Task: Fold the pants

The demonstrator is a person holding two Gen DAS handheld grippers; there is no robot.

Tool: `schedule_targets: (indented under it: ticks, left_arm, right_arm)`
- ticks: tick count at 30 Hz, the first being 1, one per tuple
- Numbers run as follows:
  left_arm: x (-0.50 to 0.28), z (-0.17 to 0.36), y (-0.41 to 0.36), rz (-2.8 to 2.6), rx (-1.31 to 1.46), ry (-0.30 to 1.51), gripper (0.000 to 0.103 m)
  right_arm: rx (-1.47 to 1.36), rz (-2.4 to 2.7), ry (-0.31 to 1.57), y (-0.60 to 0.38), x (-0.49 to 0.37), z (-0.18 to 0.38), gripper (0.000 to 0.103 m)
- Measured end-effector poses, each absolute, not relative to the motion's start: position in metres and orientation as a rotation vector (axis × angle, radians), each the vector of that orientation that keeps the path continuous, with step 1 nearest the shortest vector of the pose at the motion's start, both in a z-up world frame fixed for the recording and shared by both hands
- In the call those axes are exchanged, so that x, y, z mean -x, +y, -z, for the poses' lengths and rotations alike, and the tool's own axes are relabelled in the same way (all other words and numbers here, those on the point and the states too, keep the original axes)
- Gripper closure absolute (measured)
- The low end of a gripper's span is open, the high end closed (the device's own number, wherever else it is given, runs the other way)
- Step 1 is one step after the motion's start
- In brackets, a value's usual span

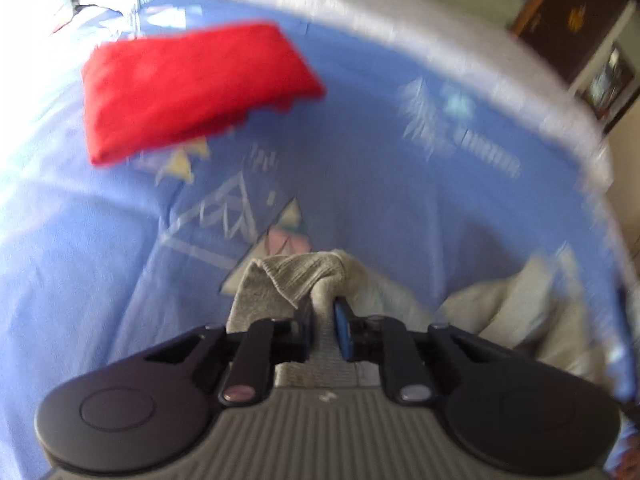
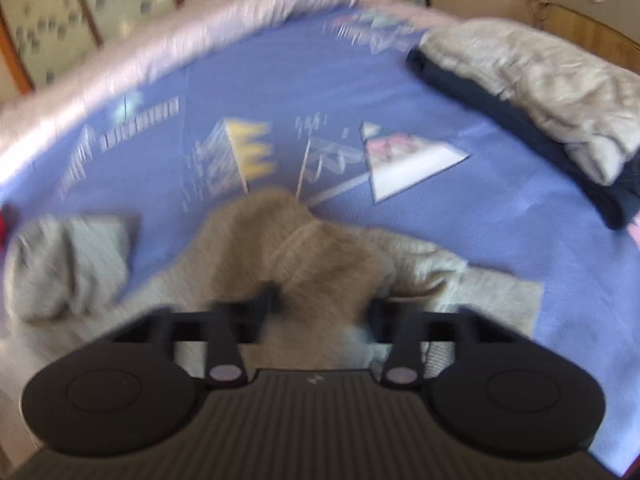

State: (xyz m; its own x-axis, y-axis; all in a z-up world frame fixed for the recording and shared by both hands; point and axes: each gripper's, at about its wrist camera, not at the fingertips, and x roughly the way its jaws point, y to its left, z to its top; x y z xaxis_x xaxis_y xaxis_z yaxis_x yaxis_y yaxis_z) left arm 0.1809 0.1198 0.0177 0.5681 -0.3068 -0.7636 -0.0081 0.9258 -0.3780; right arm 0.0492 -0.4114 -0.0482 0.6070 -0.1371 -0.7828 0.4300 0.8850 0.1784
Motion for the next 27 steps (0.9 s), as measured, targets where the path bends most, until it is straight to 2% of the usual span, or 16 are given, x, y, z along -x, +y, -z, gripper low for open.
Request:
schedule_targets:
  ticks: [3, 6, 8, 10, 12, 13, 14, 15, 17, 19, 20, 21, 23, 25, 27]
  left_arm:
    - [-0.161, -0.097, 0.151, 0.271, 0.498, 0.782, 0.092]
    - [-0.11, -0.184, 0.179, 0.384, 0.539, 0.524, 0.092]
    - [-0.064, -0.215, 0.196, 0.45, 0.533, 0.363, 0.092]
    - [-0.023, -0.219, 0.208, 0.482, 0.516, 0.268, 0.089]
    - [0.017, -0.197, 0.214, 0.475, 0.481, 0.21, 0.064]
    - [0.031, -0.181, 0.216, 0.455, 0.465, 0.212, 0.052]
    - [0.044, -0.158, 0.216, 0.423, 0.443, 0.244, 0.03]
    - [0.052, -0.132, 0.216, 0.383, 0.434, 0.302, 0.016]
    - [0.06, -0.074, 0.218, 0.288, 0.446, 0.492, 0.017]
    - [0.065, -0.008, 0.227, 0.18, 0.539, 0.761, 0.029]
    - [0.069, 0.021, 0.235, 0.136, 0.604, 0.867, 0.041]
    - [0.073, 0.041, 0.241, 0.109, 0.663, 0.935, 0.045]
    - [0.078, 0.056, 0.253, 0.086, 0.754, 0.967, 0.045]
    - [0.074, 0.046, 0.256, 0.099, 0.778, 0.927, 0.045]
    - [0.063, 0.031, 0.251, 0.127, 0.743, 0.886, 0.039]
  right_arm:
    - [-0.412, 0.319, 0.817, -0.419, -0.061, 0.028, 0.091]
    - [-0.56, 0.268, 0.573, -0.44, -0.048, -0.036, 0.091]
    - [-0.647, 0.202, 0.371, -0.458, -0.024, -0.077, 0.091]
    - [-0.712, 0.12, 0.203, -0.474, 0.007, -0.102, 0.09]
    - [-0.731, 0.09, 0.12, -0.484, 0.036, -0.109, 0.084]
    - [-0.726, 0.095, 0.107, -0.487, 0.05, -0.107, 0.072]
    - [-0.721, 0.111, 0.114, -0.49, 0.064, -0.099, 0.061]
    - [-0.72, 0.142, 0.143, -0.493, 0.076, -0.087, 0.043]
    - [-0.727, 0.233, 0.248, -0.5, 0.099, -0.053, 0.043]
    - [-0.758, 0.331, 0.366, -0.506, 0.124, -0.013, 0.043]
    - [-0.783, 0.379, 0.424, -0.508, 0.138, 0.005, 0.043]
    - [-0.813, 0.418, 0.475, -0.511, 0.148, 0.021, 0.044]
    - [-0.874, 0.464, 0.535, -0.515, 0.168, 0.04, 0.045]
    - [-0.902, 0.485, 0.538, -0.518, 0.178, 0.043, 0.046]
    - [-0.898, 0.484, 0.512, -0.511, 0.173, 0.028, 0.046]
